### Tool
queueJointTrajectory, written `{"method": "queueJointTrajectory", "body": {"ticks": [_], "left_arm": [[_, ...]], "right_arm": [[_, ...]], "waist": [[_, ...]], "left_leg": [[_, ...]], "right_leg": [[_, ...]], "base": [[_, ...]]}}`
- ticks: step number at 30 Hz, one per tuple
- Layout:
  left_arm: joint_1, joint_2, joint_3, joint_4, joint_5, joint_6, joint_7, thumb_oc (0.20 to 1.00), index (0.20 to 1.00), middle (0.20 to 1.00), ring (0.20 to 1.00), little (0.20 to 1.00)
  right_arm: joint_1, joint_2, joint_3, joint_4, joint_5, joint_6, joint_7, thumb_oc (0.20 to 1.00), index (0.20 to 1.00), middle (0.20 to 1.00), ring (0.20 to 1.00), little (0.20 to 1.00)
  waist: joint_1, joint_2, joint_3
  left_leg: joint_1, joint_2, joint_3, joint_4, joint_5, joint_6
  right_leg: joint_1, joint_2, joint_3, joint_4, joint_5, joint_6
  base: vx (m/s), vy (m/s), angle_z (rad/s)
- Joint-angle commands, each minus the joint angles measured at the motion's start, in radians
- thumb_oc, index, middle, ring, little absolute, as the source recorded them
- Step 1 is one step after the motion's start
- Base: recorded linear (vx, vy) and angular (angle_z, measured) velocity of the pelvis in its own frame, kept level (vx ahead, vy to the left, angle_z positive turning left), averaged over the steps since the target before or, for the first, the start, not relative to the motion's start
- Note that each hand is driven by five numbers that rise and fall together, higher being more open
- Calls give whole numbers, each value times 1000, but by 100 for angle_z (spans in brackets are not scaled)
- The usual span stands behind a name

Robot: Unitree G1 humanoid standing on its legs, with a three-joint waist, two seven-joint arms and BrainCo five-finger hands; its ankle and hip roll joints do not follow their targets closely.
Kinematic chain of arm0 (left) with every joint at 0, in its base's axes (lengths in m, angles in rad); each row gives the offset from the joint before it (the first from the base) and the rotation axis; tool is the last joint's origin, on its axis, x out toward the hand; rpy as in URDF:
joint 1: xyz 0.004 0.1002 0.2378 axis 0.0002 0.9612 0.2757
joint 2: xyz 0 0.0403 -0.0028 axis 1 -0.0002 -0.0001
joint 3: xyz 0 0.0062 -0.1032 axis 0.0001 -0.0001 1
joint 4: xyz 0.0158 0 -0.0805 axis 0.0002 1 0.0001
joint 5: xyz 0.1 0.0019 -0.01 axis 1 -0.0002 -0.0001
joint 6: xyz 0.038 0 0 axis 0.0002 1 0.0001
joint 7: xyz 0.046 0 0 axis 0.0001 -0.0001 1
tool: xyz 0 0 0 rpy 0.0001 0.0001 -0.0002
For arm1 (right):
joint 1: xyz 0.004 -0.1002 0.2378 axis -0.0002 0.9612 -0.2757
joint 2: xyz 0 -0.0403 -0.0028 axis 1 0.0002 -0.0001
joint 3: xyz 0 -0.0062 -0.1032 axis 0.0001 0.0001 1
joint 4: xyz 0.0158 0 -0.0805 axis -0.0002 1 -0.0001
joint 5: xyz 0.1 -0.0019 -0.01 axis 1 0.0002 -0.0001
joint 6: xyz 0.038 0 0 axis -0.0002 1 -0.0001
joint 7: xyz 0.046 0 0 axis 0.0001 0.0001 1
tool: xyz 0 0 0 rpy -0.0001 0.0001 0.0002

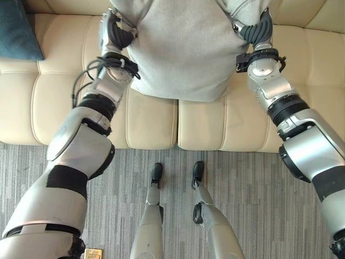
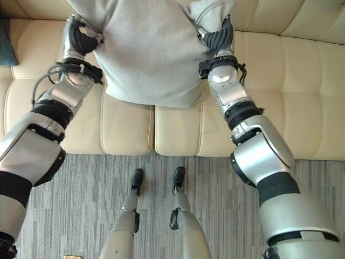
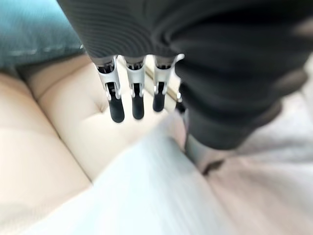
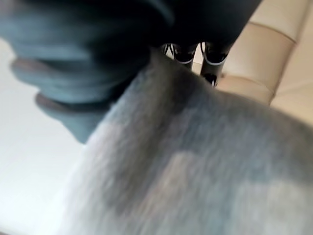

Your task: Pick up all the scattered cushions and arrange them neatly on the sofa.

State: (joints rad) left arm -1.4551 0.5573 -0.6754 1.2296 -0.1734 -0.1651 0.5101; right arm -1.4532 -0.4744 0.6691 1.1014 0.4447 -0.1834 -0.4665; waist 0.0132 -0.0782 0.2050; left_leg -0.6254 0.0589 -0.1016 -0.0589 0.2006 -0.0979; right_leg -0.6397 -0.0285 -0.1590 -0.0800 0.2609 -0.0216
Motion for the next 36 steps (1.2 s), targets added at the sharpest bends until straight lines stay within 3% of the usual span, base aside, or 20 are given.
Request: {"method": "queueJointTrajectory", "body": {"ticks": [1, 2, 5, 7, 8, 12, 14, 15, 17, 20, 22, 24, 27, 31, 36], "left_arm": [[-120, 56, -34, 80, -3, -7, 1, 1000, 1000, 1000, 1000, 1000], [-120, 56, -34, 80, -3, -7, 1, 1000, 1000, 1000, 1000, 1000], [-43, 92, 80, 68, -252, -39, -87, 1000, 1000, 1000, 1000, 1000], [72, 136, 208, -46, -485, -93, -165, 1000, 1000, 1000, 1000, 1000], [77, 137, 209, -50, -485, -93, -165, 1000, 1000, 1000, 1000, 1000], [413, 195, 426, -386, -656, -163, -221, 1000, 1000, 1000, 1000, 1000], [607, 174, 534, -539, -686, -184, -228, 1000, 1000, 1000, 1000, 1000], [805, 119, 639, -674, -675, -197, -232, 1000, 1000, 1000, 1000, 1000], [911, 92, 681, -741, -655, -188, -233, 1000, 1000, 1000, 1000, 1000], [1207, -11, 775, -885, -555, -149, -250, 1000, 1000, 1000, 1000, 1000], [1283, -36, 799, -900, -509, -132, -260, 1000, 1000, 1000, 1000, 1000], [1470, -127, 846, -915, -455, -83, -290, 1000, 1000, 1000, 1000, 1000], [1570, -212, 812, -860, -432, -34, -332, 1000, 1000, 1000, 1000, 1000], [1632, -255, 729, -774, -361, 15, -382, 1000, 1000, 1000, 1000, 1000], [1645, -242, 642, -770, -286, 45, -419, 1000, 1000, 1000, 1000, 1000]], "right_arm": [[-104, -13, 92, 113, -87, 46, 52, 1000, 1000, 1000, 1000, 1000], [-104, -13, 92, 113, -87, 46, 52, 1000, 1000, 1000, 1000, 1000], [-83, -49, 63, 138, -39, 93, 59, 1000, 1000, 1000, 1000, 1000], [12, -106, -96, 30, 99, 53, 34, 1000, 1000, 1000, 1000, 1000], [18, -106, -98, 25, 98, 54, 32, 1000, 1000, 1000, 1000, 1000], [306, -175, -379, -286, 169, -24, 1, 1000, 1000, 1000, 1000, 1000], [473, -170, -505, -402, 166, -59, -11, 1000, 1000, 1000, 1000, 1000], [640, -120, -620, -506, 175, -99, 6, 1000, 1000, 1000, 1000, 1000], [731, -94, -654, -564, 168, -101, 16, 1000, 1000, 1000, 1000, 1000], [1003, 30, -736, -712, 150, -91, 91, 1000, 1000, 1000, 1000, 1000], [1076, 52, -754, -739, 149, -90, 119, 1000, 1000, 1000, 1000, 1000], [1255, 108, -787, -788, 124, -35, 204, 1000, 1000, 1000, 1000, 1000], [1378, 176, -769, -720, 96, -1, 249, 1000, 1000, 1000, 1000, 1000], [1464, 235, -724, -585, 54, 43, 298, 1000, 1000, 1000, 1000, 1000], [1480, 245, -666, -493, 24, 59, 334, 1000, 1000, 1000, 1000, 1000]], "waist": [[4, -19, -5], [4, -19, -5], [11, -19, -26], [15, -11, -42], [14, -11, -44], [19, 2, -66], [21, 4, -83], [25, 5, -95], [25, 6, -108], [23, 10, -136], [22, 12, -143], [16, 20, -158], [8, 28, -166], [0, 39, -167], [-13, 42, -164]], "left_leg": [[65, -42, 43, -28, -55, -29], [65, -42, 43, -28, -55, -29], [129, -45, 44, -28, -72, -30], [184, -45, 47, -28, -95, -29], [183, -47, 47, -28, -90, -28], [251, -48, 56, -28, -129, -21], [275, -50, 59, -28, -135, -15], [305, -51, 63, -28, -147, -8], [323, -50, 67, -28, -152, -6], [376, -48, 74, -28, -168, 7], [394, -48, 76, -28, -172, 11], [449, -46, 82, -28, -184, 24], [491, -45, 93, -28, -191, 34], [538, -47, 103, -28, -203, 46], [577, -54, 108, -28, -215, 60]], "right_leg": [[106, -49, 60, 0, -127, 181], [106, -49, 60, 0, -127, 181], [174, -53, 54, -7, -136, 177], [229, -56, 50, -7, -150, 176], [228, -58, 50, -7, -146, 177], [298, -65, 40, -7, -170, 174], [323, -69, 34, -7, -174, 175], [348, -70, 33, -7, -182, 173], [365, -71, 34, -7, -187, 171], [412, -74, 37, -7, -196, 167], [427, -75, 41, -7, -200, 167], [472, -76, 46, -7, -208, 165], [507, -79, 52, -7, -209, 166], [545, -84, 60, -7, -209, 169], [576, -86, 79, -7, -210, 173]], "base": [[32, 15, 1], [54, 26, 0], [57, 27, -2], [100, 46, -2], [71, 40, -2], [71, 46, 3], [95, 40, 0], [99, 31, 0], [87, 32, -4], [83, 37, -12], [41, 36, -13], [29, 58, -11], [-24, 48, -16], [-48, 64, -15], [-54, 77, -6]]}}
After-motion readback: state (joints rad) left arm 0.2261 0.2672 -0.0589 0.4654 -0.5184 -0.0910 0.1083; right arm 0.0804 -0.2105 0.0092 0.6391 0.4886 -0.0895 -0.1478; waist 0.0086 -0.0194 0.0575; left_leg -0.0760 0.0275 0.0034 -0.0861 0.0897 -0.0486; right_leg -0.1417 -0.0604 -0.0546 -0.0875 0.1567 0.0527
